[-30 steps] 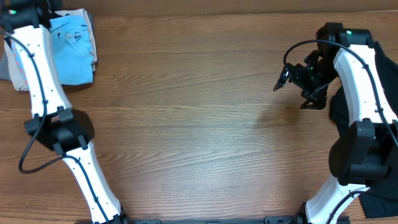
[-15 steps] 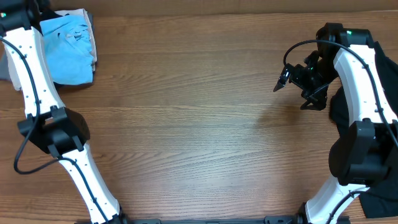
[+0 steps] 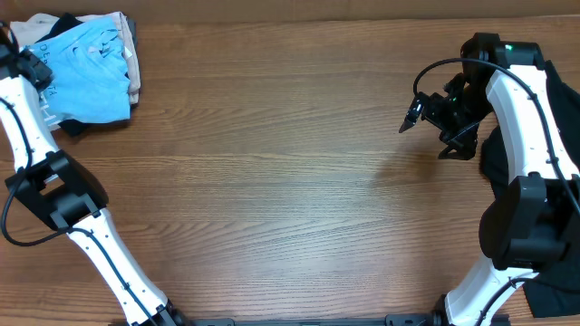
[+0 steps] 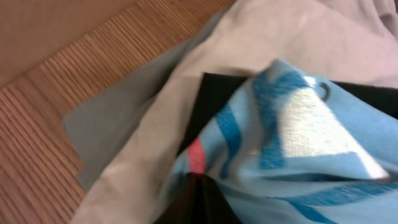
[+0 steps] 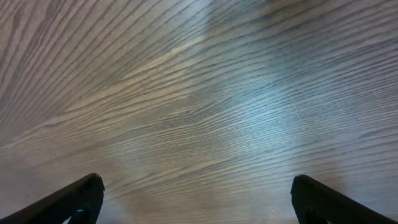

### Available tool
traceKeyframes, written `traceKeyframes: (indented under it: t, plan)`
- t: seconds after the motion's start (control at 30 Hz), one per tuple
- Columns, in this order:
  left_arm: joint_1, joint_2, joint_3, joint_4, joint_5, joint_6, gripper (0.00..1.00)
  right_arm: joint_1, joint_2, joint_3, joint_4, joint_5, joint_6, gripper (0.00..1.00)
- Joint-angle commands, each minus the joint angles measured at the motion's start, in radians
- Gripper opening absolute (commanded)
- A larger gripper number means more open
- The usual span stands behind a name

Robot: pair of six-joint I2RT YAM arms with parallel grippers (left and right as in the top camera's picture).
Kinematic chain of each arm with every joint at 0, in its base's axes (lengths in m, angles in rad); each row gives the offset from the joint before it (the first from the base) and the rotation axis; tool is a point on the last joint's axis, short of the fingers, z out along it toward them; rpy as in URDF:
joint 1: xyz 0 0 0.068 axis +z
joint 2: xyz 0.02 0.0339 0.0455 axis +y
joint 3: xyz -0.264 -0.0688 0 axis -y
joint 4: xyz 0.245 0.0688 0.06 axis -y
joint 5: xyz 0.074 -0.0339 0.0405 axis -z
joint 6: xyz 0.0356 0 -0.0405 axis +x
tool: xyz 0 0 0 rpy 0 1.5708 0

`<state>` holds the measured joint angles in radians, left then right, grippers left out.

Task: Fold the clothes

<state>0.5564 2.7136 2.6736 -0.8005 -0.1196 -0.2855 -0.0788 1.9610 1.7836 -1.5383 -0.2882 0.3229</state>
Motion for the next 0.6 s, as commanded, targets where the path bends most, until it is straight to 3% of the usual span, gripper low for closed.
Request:
traceKeyframes:
  t: [0.0,0.3,0.4,0.47,0.57]
  plan:
    - [0.005,-0.027,0.000,0.008,0.043,0.000,0.09,0.000,-0.021,-0.004,0.004,0.007,0.021,1.00]
    - [0.006,-0.281,0.000,0.000,0.043,-0.057,0.18,0.000,-0.023,-0.003,0.043,0.007,0.022,1.00]
    - [0.004,-0.385,0.000,-0.037,0.067,-0.063,0.31,0.000,-0.037,-0.002,0.069,0.007,0.021,1.00]
    - [0.004,-0.455,0.000,-0.069,0.115,-0.063,0.47,0.000,-0.066,-0.002,0.085,0.007,0.021,1.00]
    - [0.004,-0.547,0.000,-0.132,0.211,-0.076,0.97,0.000,-0.137,-0.002,0.094,0.008,0.021,1.00]
